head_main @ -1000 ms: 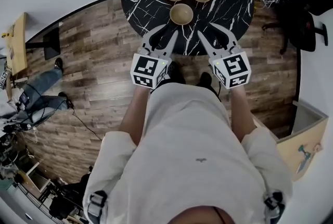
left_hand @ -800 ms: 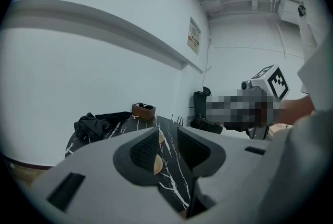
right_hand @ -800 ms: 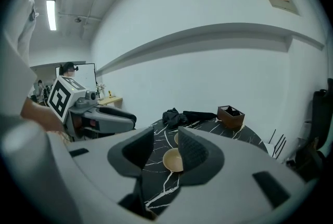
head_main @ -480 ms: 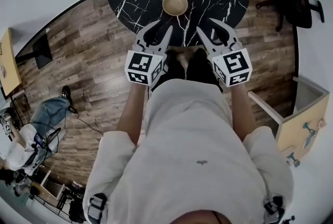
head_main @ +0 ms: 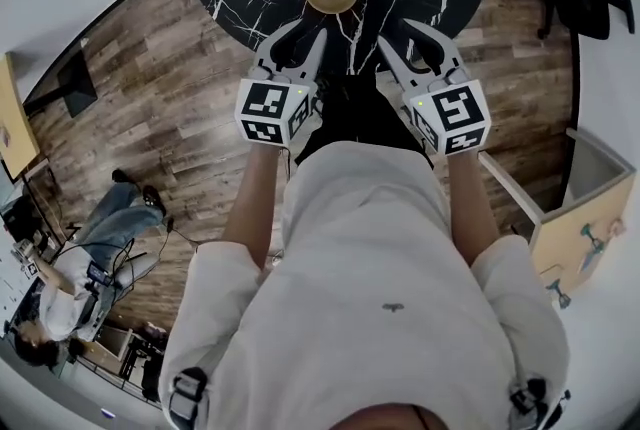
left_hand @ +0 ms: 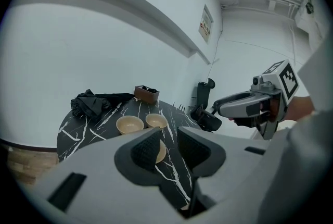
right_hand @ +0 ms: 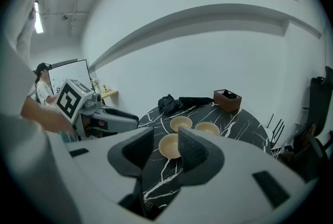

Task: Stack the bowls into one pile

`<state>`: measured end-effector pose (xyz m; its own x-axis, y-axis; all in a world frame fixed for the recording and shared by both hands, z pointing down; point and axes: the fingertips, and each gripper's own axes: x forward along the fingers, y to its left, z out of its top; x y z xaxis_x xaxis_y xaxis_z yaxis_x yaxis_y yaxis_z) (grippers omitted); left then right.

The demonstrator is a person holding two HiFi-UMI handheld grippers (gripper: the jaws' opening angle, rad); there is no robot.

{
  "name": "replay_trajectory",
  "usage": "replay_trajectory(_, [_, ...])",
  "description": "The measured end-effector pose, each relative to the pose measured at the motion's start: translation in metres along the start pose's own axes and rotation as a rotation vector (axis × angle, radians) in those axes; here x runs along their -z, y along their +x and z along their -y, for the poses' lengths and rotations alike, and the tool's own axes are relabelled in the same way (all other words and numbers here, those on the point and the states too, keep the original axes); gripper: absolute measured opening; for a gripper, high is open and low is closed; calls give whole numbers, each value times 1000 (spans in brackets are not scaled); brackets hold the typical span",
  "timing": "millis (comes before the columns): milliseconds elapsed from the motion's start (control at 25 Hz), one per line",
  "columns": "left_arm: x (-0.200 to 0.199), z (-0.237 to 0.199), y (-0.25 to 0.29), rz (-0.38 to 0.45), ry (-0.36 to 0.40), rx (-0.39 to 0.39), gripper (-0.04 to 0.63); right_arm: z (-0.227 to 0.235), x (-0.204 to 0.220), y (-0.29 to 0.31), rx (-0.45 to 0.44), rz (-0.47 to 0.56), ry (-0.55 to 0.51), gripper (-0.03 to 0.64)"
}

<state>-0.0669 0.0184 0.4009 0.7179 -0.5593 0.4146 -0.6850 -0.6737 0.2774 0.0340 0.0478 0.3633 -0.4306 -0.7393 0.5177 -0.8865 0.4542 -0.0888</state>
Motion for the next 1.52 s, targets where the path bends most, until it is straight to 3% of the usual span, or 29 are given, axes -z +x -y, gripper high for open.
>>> replay_trajectory(360, [-4,-28,31,-45,-52,-79,97,33,-17,31,-71,-11,-13,149])
replay_trajectory(1040, [1,-81,78,-45,-281,-243,97,71,-15,87,-245,-55,-34,144])
replay_trajectory(1280, [8,-91,88,-26,-421,-246,97,76,-6,97,-262,-92,-19,141])
replay_trajectory(1520, [17,-111,99,-38,-480,-247,97,75,-6,106,-261,-108,-16,141])
